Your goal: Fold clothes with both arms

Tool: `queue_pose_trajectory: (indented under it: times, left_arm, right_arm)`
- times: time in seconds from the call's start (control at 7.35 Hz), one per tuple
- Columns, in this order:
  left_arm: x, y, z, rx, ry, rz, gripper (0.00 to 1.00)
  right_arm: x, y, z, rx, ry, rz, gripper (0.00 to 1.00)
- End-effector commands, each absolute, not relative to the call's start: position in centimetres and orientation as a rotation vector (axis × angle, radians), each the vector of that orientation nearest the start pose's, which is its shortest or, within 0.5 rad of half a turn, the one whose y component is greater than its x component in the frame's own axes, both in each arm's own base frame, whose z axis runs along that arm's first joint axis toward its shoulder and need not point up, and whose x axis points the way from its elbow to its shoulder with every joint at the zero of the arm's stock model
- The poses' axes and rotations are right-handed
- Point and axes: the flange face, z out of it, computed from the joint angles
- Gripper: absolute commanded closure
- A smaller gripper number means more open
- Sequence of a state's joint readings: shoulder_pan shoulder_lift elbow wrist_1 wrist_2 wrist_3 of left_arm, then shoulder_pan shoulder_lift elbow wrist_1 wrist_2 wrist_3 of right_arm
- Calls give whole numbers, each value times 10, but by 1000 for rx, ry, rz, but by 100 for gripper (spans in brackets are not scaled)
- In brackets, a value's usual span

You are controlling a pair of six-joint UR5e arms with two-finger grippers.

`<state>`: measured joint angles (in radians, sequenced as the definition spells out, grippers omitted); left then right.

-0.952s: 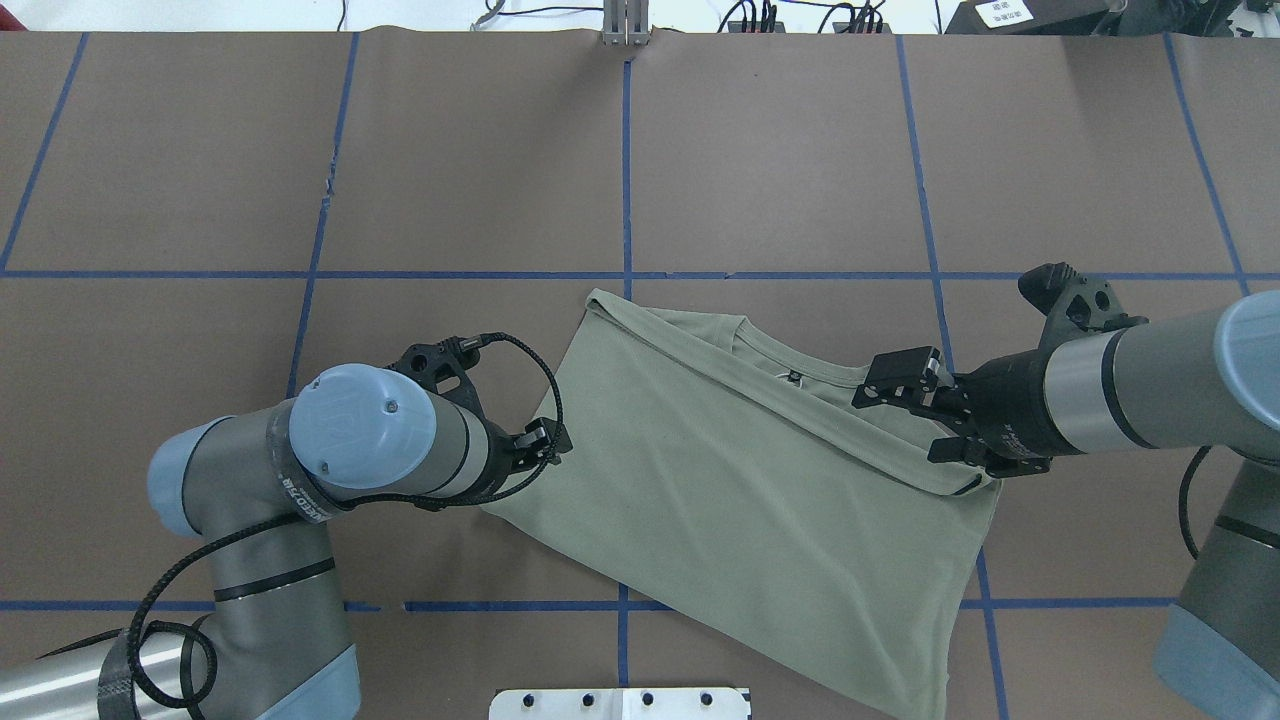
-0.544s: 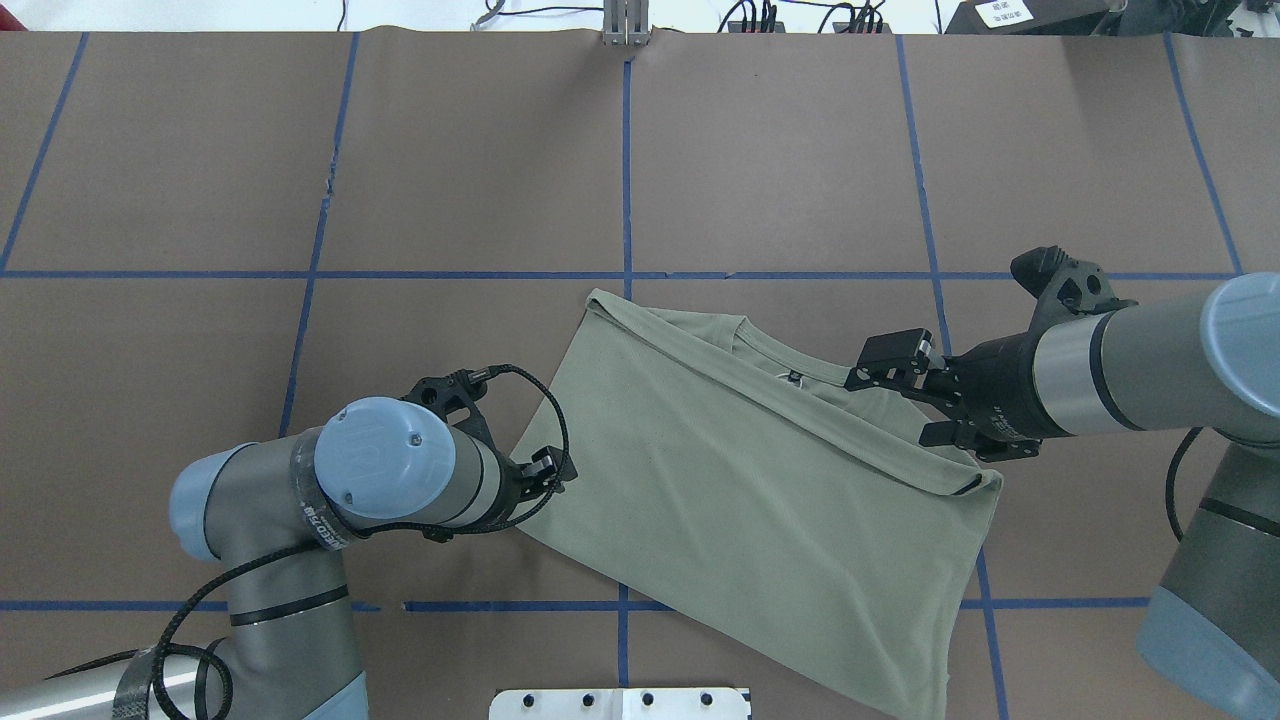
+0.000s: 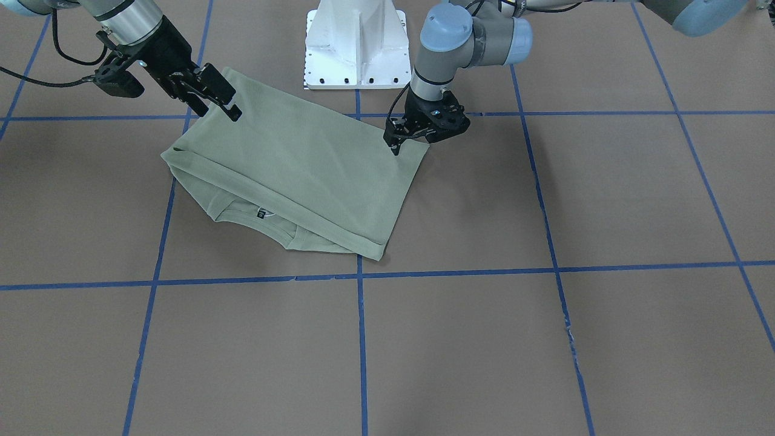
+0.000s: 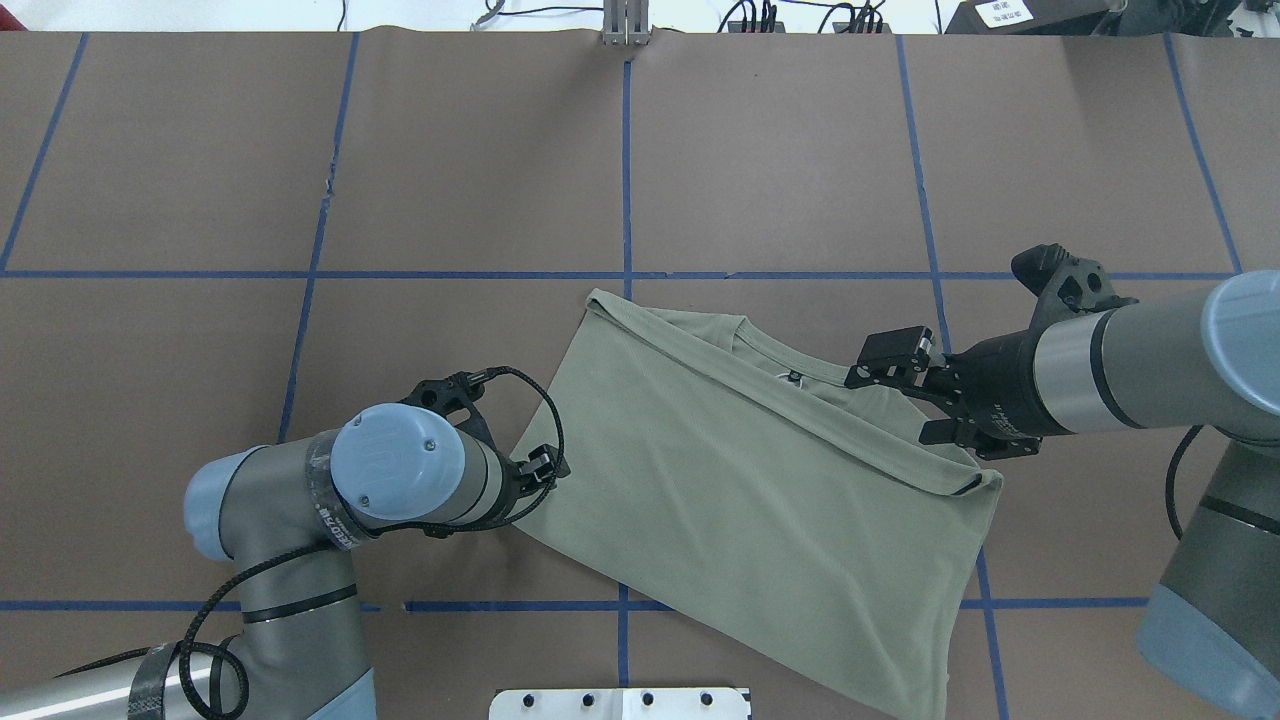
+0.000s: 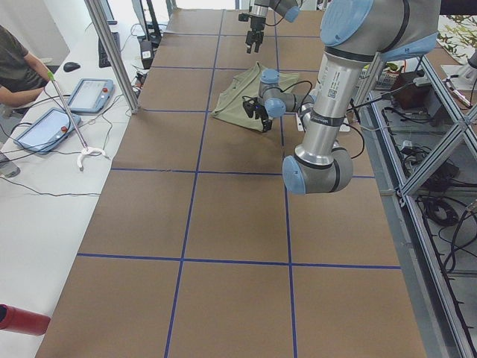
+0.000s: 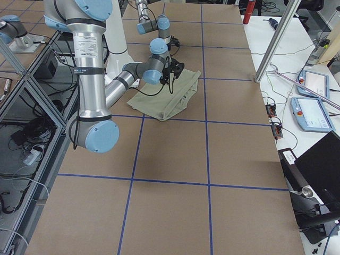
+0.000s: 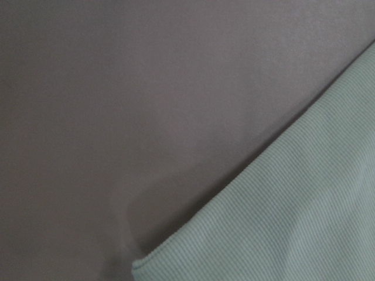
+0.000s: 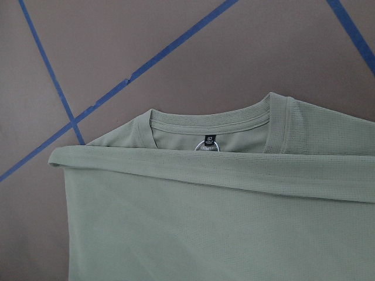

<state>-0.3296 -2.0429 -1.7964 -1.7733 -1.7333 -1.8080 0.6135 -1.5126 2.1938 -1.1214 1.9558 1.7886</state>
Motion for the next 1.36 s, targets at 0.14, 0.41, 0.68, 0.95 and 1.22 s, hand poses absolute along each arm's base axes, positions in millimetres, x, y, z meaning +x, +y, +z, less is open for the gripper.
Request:
queue_pose_trajectory:
  times: [0.14, 0.41, 0.68, 0.95, 1.22]
  left_arm:
    - [560, -316, 271, -108, 914, -452, 50]
    - [558, -316, 271, -104, 918, -444, 79]
    - [547, -316, 271, -102, 924, -446, 100]
    - [529, -343, 270, -81, 898, -499, 100]
    - [503, -394, 279, -39, 878, -591, 100]
  right_arm:
    - [-315, -342, 289, -115, -1175, 520, 0]
    - [-312, -343, 288, -113, -1178, 525, 0]
    - [-310, -344, 287, -111, -1180, 527, 0]
    - [-305, -348, 287, -117, -1183, 531, 0]
    - [-287, -360, 282, -127, -1200, 548, 0]
